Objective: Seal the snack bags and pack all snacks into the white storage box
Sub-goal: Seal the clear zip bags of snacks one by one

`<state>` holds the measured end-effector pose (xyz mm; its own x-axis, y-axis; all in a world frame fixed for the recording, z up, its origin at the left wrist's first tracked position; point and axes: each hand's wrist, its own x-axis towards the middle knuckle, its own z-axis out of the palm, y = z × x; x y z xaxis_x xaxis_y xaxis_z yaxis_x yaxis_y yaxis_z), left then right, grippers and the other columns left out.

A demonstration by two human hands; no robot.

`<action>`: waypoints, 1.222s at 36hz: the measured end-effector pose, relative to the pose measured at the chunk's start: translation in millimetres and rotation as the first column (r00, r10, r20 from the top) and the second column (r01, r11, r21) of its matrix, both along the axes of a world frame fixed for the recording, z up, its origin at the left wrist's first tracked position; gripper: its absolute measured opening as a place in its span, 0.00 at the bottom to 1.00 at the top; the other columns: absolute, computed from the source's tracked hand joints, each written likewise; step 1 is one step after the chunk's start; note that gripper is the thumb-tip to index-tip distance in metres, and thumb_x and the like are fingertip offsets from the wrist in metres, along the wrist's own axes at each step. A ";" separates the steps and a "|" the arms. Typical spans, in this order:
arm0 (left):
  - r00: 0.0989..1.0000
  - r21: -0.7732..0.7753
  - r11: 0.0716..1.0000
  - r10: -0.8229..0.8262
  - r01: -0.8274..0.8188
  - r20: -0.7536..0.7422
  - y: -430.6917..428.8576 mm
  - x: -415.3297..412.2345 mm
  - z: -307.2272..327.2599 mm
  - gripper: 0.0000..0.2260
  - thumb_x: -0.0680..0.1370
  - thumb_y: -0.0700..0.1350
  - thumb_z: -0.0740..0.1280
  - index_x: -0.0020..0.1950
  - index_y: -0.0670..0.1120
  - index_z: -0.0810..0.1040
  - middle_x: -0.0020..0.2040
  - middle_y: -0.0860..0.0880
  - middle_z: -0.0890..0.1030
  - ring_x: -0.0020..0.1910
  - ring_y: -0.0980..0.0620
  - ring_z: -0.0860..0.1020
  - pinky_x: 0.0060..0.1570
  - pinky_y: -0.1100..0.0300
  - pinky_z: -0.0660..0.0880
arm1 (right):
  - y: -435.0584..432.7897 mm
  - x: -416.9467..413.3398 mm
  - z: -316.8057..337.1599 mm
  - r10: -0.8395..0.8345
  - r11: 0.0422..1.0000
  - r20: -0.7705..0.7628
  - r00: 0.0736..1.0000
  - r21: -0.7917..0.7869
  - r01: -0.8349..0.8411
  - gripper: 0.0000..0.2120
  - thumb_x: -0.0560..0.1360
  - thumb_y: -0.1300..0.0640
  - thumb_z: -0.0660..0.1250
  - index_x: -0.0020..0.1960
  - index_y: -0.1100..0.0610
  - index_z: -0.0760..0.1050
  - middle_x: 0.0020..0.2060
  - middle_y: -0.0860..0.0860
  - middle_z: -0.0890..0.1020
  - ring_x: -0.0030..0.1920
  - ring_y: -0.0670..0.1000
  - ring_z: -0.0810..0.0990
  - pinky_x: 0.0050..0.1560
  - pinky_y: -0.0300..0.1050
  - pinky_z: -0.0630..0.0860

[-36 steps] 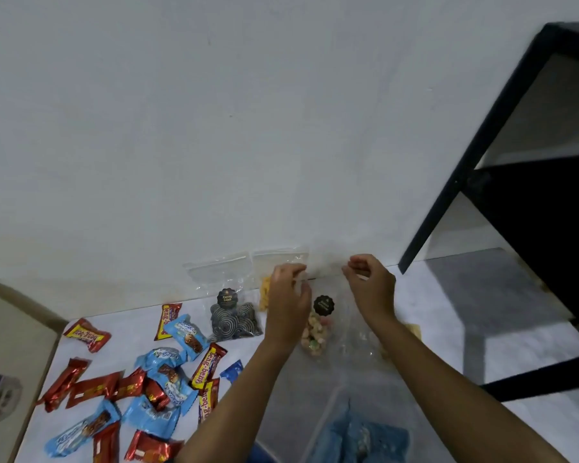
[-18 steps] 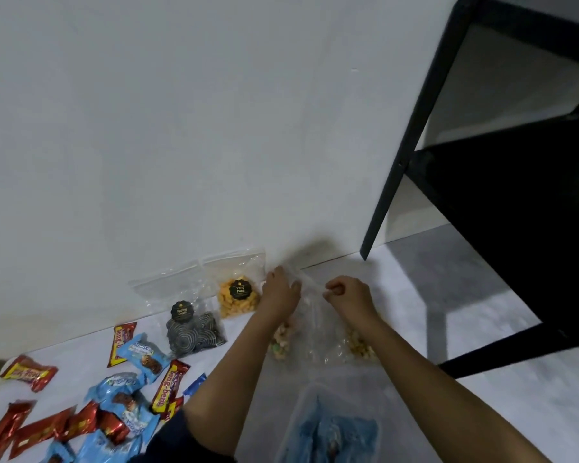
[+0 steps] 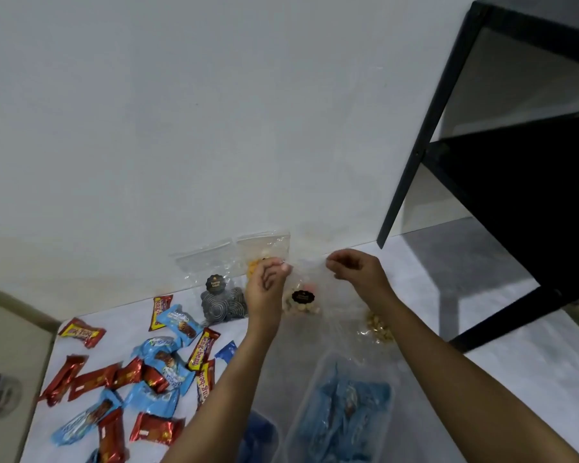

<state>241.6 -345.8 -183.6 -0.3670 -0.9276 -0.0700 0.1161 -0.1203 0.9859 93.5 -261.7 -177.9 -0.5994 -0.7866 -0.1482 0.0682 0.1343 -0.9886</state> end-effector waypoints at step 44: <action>0.960 -0.416 0.878 0.277 -0.236 0.039 -24.8 83.8 120.7 0.05 0.79 0.40 0.61 0.46 0.42 0.75 0.37 0.52 0.77 0.33 0.68 0.75 0.38 0.76 0.70 | -47.2 90.2 137.4 0.256 0.940 -0.498 0.829 -0.071 -0.334 0.13 0.72 0.66 0.69 0.35 0.50 0.74 0.36 0.45 0.78 0.40 0.41 0.75 0.39 0.22 0.66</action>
